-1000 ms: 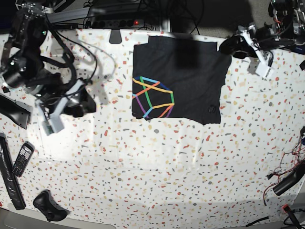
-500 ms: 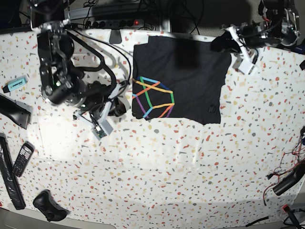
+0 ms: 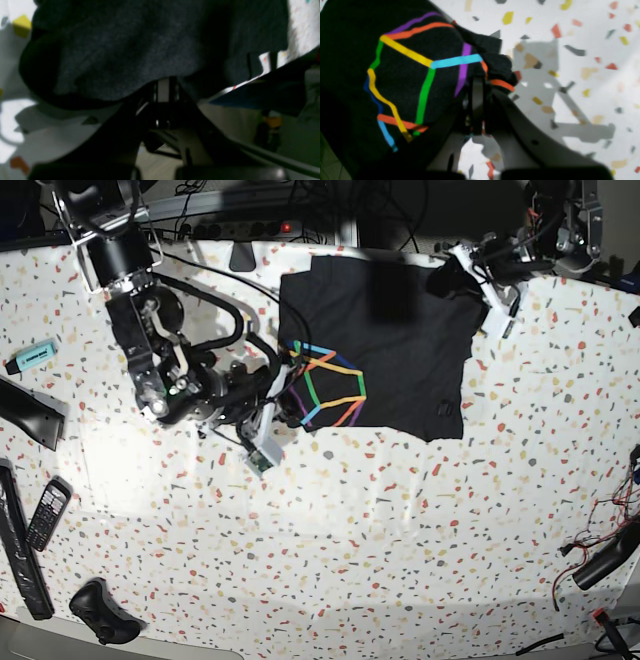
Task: Fold the T-shirt properly
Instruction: 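Press and adjust the folded shirt edges with both grippers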
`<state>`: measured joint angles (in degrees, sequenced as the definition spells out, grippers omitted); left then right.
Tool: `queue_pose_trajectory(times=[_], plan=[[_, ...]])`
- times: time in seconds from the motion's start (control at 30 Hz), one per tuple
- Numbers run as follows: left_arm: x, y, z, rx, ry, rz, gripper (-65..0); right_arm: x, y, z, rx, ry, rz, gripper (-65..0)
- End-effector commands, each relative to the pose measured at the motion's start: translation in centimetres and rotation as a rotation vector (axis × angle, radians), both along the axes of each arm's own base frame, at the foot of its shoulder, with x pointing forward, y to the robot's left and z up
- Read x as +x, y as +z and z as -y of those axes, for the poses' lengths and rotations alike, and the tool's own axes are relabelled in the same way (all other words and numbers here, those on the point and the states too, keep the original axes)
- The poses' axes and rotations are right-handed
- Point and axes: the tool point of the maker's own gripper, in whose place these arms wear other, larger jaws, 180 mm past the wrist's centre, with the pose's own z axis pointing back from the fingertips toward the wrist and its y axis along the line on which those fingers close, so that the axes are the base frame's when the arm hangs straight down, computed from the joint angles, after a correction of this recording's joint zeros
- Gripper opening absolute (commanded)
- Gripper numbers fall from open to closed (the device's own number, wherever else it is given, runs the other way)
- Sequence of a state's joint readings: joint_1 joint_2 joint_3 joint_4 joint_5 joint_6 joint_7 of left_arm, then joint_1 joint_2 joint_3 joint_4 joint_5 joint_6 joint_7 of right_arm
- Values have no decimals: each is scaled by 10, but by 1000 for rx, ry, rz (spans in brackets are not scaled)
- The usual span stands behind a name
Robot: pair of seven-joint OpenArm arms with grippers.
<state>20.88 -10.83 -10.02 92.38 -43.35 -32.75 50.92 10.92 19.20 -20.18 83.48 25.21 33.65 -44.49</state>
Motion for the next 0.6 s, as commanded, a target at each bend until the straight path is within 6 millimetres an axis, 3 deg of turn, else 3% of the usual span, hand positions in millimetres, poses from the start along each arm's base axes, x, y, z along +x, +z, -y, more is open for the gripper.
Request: queue_pose_trajectory(times=[0.0, 0.2, 0.57], plan=[[2, 0, -3, 7, 4, 0, -650, 8, 9, -2, 15, 8, 31, -650], [10, -9, -14, 74, 33, 29, -650, -16, -5, -8, -8, 84, -45, -650], [63, 3, -36, 193, 111, 152, -650, -45, -26, 2, -90, 118, -84, -650]])
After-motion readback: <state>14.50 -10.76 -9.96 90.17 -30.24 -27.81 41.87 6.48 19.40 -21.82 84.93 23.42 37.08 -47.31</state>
